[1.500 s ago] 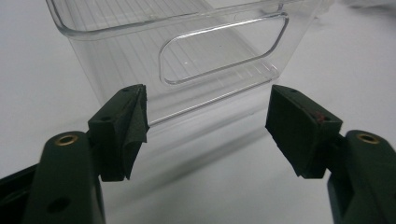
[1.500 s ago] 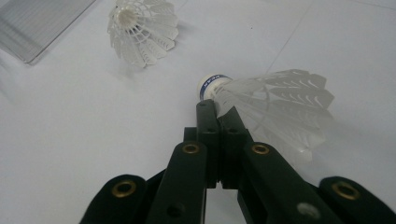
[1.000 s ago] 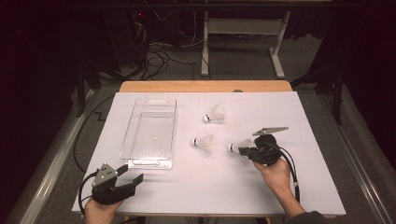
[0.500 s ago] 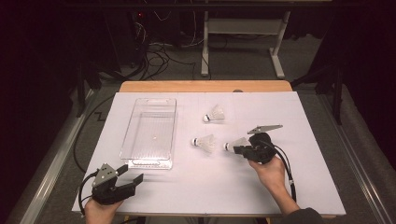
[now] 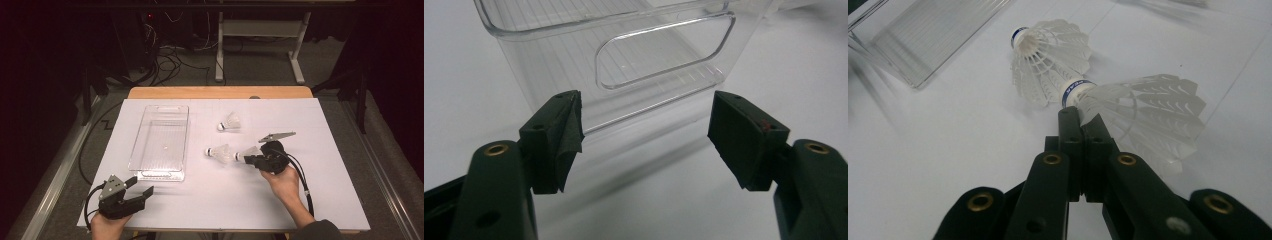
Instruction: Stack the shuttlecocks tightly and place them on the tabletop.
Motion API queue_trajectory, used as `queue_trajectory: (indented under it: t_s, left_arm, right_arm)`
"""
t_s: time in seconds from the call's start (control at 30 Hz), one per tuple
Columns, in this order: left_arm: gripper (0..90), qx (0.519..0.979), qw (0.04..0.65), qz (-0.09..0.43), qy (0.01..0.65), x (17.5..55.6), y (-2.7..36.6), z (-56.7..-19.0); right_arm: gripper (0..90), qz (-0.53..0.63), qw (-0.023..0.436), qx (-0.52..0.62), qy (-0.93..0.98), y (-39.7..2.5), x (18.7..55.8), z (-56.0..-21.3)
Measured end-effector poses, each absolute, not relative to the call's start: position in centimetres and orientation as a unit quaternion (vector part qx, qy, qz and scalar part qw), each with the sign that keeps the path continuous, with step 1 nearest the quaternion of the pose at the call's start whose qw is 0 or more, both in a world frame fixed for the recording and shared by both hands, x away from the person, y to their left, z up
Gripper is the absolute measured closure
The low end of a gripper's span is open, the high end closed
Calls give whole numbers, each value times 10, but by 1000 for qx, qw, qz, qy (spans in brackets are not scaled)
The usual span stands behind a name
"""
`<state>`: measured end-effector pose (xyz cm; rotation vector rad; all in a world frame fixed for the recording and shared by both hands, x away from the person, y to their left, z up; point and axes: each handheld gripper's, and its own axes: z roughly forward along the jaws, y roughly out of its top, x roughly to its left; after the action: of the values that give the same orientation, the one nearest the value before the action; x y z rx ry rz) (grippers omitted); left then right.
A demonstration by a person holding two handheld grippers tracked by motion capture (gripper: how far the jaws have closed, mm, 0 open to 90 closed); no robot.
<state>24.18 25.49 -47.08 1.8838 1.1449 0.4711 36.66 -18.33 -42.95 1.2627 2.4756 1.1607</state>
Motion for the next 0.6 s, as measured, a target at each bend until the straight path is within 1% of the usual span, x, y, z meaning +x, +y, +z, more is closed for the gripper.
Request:
queue_trajectory:
  t_s: [0.6]
  left_arm:
    - [313, 755, 429, 188, 458, 241, 255, -471]
  right_arm:
    - [900, 389, 58, 407, 825, -166, 374, -429]
